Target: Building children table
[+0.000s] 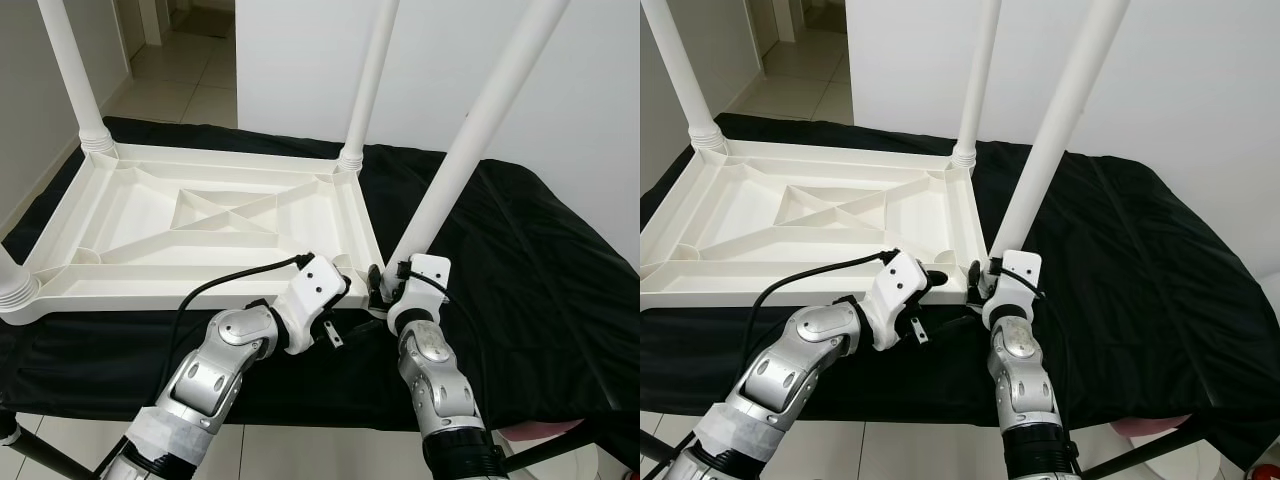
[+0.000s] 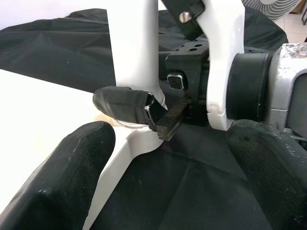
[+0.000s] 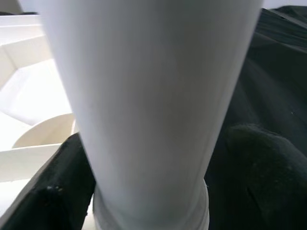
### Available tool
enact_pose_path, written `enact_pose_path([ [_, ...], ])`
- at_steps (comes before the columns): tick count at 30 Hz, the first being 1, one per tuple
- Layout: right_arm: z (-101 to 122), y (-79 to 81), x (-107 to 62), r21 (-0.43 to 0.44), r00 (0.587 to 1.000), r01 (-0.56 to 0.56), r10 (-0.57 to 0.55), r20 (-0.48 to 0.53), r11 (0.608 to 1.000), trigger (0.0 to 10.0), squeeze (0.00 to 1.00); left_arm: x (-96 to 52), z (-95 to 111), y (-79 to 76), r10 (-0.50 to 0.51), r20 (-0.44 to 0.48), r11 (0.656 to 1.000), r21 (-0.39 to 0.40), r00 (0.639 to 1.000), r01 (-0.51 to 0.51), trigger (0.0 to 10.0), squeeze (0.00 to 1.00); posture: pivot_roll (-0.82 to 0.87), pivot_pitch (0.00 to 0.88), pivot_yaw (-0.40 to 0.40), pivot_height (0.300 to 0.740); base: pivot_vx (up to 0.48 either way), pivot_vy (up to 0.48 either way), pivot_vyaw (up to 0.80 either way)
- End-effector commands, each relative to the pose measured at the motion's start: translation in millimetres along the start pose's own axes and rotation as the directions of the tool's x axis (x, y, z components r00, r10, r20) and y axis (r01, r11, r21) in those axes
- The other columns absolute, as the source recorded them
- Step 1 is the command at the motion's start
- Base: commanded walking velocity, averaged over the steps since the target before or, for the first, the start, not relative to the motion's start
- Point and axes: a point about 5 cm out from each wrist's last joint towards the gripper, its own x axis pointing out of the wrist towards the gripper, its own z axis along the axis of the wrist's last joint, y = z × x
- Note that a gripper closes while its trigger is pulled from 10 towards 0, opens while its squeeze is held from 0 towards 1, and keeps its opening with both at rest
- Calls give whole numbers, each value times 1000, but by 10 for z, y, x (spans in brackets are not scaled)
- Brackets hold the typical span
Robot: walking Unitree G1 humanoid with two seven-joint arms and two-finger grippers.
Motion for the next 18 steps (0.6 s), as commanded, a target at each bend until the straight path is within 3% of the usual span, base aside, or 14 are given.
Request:
enact_pose_path([
  [1,-28,-39,-25,12,1000,2,-2,-10,1000,10000,1000,9,18,-26,25,5,1000,5,1000,-25,10000,0,-2,0,-117,740,0,0,0],
  [4,-49,-137,-26,-13,999,-44,44,-24,999,10000,1000,5,10,-32,25,4,1000,4,1000,-25,10000,0,0,0,-123,740,0,0,0],
  [5,-71,-178,-22,-40,997,-65,63,-41,997,10000,129,4,9,-30,26,3,1000,5,1000,-26,10000,0,1,0,-123,740,0,0,0],
  [6,-84,-199,-20,-48,995,-87,85,-50,995,10000,0,2,9,-28,27,3,1000,5,1000,-27,10000,0,1,0,-123,740,0,0,0],
  [7,-84,-199,-20,-48,995,-87,85,-50,995,10000,0,2,9,-28,27,3,1000,5,1000,-27,10000,0,1,0,-123,740,0,0,0],
  [9,-78,-209,-16,-72,972,-235,231,-50,969,10000,0,-2,10,-24,29,2,1000,5,1000,-29,10000,0,2,0,-119,740,0,0,0],
  [12,-71,-207,-16,-83,961,-275,272,-48,958,10000,0,-3,10,-21,29,2,1000,5,1000,-29,10000,0,2,0,-116,740,0,0,0],
  [18,-5,-185,41,-159,862,-503,506,-20,850,10000,0,12,28,-7,23,4,1000,15,1000,-23,10000,0,1,0,-105,740,0,0,0],
])
